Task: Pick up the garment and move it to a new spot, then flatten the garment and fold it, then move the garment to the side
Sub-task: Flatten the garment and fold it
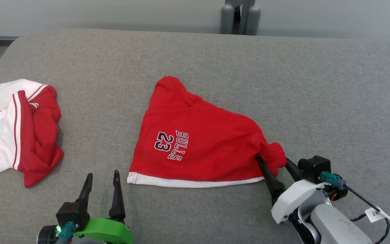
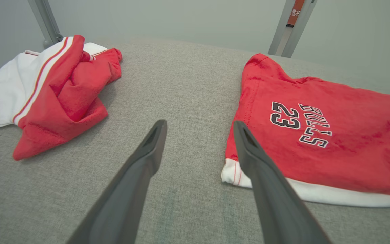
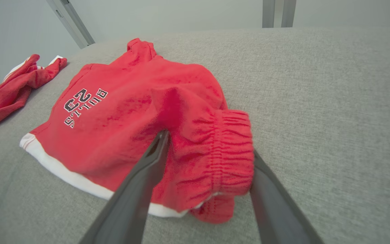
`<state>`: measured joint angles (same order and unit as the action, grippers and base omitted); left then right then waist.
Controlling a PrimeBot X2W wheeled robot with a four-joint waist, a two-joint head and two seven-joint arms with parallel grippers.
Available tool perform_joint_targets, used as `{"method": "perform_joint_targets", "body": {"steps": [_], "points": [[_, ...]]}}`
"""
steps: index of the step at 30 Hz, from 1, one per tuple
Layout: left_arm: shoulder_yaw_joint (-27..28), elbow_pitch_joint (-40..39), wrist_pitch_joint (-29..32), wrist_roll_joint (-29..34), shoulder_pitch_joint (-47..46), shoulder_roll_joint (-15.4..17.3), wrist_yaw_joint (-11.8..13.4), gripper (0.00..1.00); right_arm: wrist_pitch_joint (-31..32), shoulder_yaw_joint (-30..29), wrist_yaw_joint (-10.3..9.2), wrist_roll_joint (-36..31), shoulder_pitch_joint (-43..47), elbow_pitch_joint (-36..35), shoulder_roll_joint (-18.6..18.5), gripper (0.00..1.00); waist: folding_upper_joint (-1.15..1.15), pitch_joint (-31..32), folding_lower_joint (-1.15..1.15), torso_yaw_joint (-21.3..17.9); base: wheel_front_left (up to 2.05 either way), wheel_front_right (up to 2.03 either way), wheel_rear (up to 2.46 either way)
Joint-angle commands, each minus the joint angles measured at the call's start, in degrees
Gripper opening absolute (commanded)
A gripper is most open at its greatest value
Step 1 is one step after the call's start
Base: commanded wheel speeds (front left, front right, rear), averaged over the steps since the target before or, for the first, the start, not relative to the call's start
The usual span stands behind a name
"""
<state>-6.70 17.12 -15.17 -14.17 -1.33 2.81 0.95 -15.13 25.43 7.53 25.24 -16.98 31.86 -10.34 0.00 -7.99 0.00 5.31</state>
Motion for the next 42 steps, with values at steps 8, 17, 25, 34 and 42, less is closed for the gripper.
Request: {"method": "perform_joint_targets", "body": {"steps": [8, 17, 25, 34, 42], "points": [[-2.97, -0.76, 0.03, -0.98, -2.46, 0.23, -0.39, 1.00, -0.01, -5.70, -0.08, 1.85, -5.79, 0.77, 0.57, 0.00, 0.00, -3.33, 0.00, 3.17, 0.00, 0.00, 0.00], [-7.18, -0.38, 0.03, -2.17, -5.42, 0.22, 0.07, 1.00, -0.01, -19.24, -0.09, -8.21, -15.88, 15.57, 3.98, 0.00, 0.00, -6.97, 0.00, 7.75, 0.00, 0.00, 0.00], [-6.49, -0.64, 0.03, -2.53, -4.65, 0.22, 1.17, 1.00, 0.00, -28.30, -0.09, -16.61, -14.66, 18.50, 6.50, 1.00, 0.00, -4.48, 0.00, 4.60, 0.00, 0.00, 0.00], [-2.02, -0.49, 0.03, -0.76, -1.49, 0.24, 1.06, 1.00, -0.01, -30.21, -0.09, -20.68, -1.87, 1.89, 7.12, 1.00, 0.00, 0.58, 0.00, -2.26, 0.00, 0.00, 0.00], [-0.49, -0.15, 0.03, 0.71, 2.17, 0.23, 0.67, 1.00, -0.01, -30.19, -0.09, -23.98, 9.96, -12.11, 7.36, 1.00, 0.00, 4.92, 0.00, -5.54, 0.00, 0.00, 0.00]]}}
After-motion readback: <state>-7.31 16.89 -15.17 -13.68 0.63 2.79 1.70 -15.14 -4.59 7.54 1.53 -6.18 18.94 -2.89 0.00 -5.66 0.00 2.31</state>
